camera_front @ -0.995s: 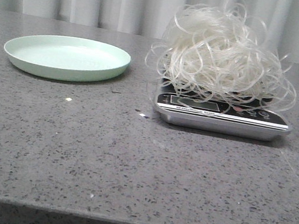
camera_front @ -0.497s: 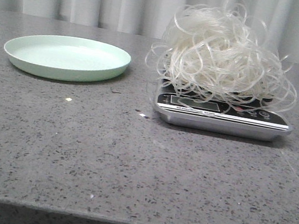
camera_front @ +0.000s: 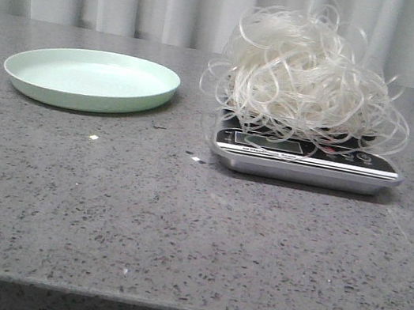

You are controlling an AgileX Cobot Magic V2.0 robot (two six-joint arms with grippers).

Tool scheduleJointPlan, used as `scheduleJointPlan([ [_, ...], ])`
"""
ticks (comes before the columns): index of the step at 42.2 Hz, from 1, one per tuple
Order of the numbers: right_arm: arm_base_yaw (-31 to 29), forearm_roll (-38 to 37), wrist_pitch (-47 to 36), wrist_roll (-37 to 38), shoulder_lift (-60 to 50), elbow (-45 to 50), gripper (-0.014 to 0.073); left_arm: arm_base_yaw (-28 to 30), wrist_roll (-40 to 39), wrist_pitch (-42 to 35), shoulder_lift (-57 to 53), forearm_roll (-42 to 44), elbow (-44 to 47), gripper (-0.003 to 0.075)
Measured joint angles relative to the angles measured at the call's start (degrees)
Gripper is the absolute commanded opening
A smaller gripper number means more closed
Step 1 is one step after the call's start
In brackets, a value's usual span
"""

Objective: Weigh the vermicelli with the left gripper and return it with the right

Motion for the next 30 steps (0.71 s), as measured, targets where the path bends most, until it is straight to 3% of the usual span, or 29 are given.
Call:
scheduleJointPlan([
  [7, 8.65, -0.10, 9.08, -8.01, 13.11, -12.11, 0.0355, 0.00, 0.00, 0.00, 0.00, 0.00, 0.00, 0.0137],
  [9, 10.09, -0.10, 11.50, -9.02, 16.53, -14.72, 0.0440, 0.00, 0.00, 0.00, 0.00, 0.00, 0.00, 0.0137],
  [14, 12.87, -0.10, 17.52, -10.34, 24.26, -21.30, 0.0552, 0.00, 0.00, 0.00, 0.00, 0.00, 0.00, 0.0137],
  [22, 14.75, 1.15, 23.85, -10.56, 32.40, -26.75, 0.0573, 0.00, 0.00, 0.00, 0.00, 0.00, 0.00, 0.0137],
  [30, 14.87, 7.47, 31.42, -15.20, 38.54, -28.97, 0.0573, 0.00, 0.00, 0.00, 0.00, 0.00, 0.00, 0.0137],
])
